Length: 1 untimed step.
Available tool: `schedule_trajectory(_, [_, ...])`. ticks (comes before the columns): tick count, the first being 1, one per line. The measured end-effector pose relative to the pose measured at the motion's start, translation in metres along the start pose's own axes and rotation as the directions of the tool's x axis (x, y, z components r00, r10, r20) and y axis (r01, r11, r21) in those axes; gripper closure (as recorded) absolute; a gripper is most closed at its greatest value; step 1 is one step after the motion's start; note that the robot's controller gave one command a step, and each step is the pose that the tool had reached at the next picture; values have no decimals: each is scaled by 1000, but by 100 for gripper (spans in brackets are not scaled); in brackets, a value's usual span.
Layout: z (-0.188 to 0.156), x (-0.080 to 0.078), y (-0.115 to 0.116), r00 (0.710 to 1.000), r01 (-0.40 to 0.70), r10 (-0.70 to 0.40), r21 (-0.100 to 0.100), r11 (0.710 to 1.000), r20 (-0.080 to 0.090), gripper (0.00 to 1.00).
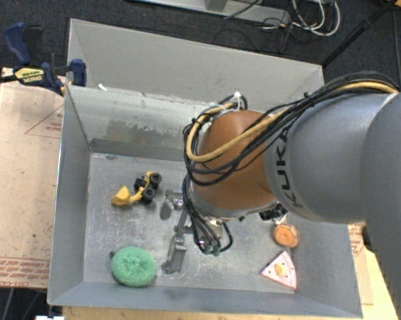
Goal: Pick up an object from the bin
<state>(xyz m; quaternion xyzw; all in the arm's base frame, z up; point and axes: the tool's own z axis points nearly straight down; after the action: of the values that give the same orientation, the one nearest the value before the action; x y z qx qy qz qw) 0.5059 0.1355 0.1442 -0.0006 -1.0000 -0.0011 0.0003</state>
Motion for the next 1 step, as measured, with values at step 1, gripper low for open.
schedule_trajectory(1, [0, 0, 0, 1000, 0, 0, 0, 1000, 0, 0])
